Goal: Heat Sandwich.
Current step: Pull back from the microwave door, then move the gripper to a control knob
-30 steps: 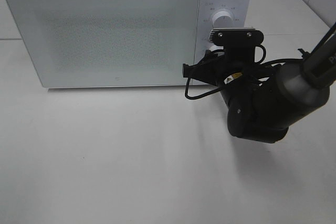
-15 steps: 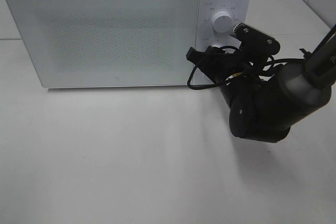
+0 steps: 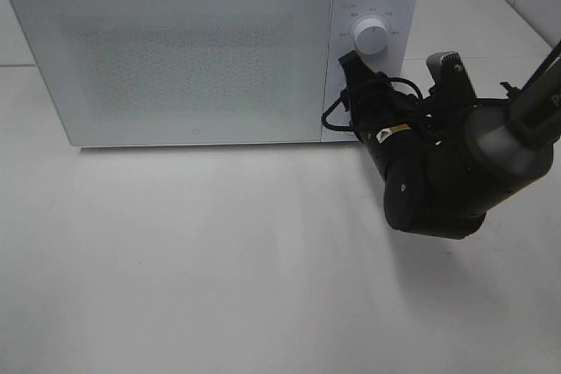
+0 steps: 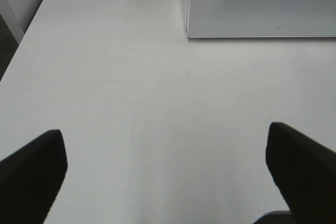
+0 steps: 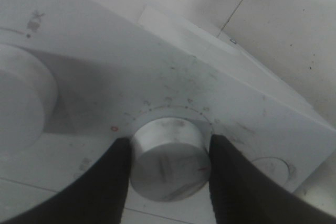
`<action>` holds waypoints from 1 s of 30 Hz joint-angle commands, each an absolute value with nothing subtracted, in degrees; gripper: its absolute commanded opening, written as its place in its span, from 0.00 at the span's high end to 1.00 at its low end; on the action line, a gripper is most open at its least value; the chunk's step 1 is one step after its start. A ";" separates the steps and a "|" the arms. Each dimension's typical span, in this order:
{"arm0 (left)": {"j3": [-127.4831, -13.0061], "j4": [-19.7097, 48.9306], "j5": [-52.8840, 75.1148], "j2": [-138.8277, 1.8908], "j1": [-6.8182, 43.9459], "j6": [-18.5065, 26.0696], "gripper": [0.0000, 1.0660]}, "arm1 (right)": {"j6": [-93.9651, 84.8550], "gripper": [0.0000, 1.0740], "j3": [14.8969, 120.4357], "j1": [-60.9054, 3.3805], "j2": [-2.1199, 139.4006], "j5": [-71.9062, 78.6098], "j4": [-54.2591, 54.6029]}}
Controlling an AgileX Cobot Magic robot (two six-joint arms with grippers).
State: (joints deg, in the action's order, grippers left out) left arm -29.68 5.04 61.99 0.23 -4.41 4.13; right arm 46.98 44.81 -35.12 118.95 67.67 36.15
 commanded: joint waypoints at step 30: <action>-29.62 5.04 61.36 1.38 -4.13 3.90 0.08 | 85.43 0.81 45.61 -35.29 118.49 79.53 33.17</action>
State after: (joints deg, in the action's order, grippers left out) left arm -29.68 5.04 61.99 0.23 -4.41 4.13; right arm 85.77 44.81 -35.12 119.23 68.07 36.44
